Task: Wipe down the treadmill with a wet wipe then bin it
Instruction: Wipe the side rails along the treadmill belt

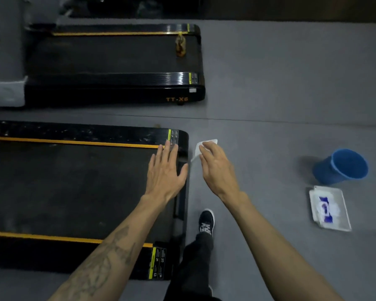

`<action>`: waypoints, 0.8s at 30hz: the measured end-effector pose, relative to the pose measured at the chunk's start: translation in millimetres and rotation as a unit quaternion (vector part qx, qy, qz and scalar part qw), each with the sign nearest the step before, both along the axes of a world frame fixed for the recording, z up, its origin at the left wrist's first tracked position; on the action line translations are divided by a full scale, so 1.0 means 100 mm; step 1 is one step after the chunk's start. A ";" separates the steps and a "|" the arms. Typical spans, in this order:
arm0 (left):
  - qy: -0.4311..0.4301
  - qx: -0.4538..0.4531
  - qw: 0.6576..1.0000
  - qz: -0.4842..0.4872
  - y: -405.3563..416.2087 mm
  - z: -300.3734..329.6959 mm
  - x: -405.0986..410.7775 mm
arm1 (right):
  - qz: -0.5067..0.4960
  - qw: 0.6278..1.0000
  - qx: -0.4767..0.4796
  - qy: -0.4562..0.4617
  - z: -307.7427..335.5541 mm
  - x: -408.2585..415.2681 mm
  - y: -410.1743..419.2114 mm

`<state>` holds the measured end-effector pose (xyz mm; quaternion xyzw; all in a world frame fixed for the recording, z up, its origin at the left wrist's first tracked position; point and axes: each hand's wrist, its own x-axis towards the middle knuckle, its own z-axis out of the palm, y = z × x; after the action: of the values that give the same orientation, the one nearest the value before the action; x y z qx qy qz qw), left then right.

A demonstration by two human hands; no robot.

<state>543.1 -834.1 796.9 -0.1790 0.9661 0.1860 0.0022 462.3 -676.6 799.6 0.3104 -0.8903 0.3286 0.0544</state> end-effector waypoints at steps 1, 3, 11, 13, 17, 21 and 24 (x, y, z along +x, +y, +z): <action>-0.002 -0.003 1.000 0.014 -0.06 -0.03 -0.16 | 0.015 1.000 -0.001 0.003 0.00 -0.20 -0.08; -0.008 0.000 0.999 0.042 -0.18 -0.07 -0.49 | 0.044 0.999 0.007 0.000 0.00 -0.60 -0.25; -0.026 -0.004 0.989 0.143 -0.77 -0.06 -1.74 | 0.151 0.987 0.053 -0.032 -0.01 -2.06 -1.08; -0.033 -0.012 0.984 0.174 -0.90 -0.04 -1.96 | 0.182 0.980 0.071 -0.042 0.00 -2.36 -1.28; -0.041 -0.011 0.968 0.245 -1.19 -0.07 -2.35 | 0.259 0.962 0.071 -0.040 0.02 -2.99 -1.75; -0.059 -0.016 0.941 0.333 -1.39 -0.17 -2.67 | 0.359 0.930 0.072 -0.020 -0.05 -3.54 -2.29; -0.065 -0.014 0.916 0.395 -1.42 -0.23 -2.88 | 0.439 0.896 0.065 -0.006 -0.10 -3.83 -2.66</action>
<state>255.1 -976.1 774.3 -0.5578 0.8170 0.1457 -0.0116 79.2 -942.8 789.6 0.6705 -0.6833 0.2623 -0.1212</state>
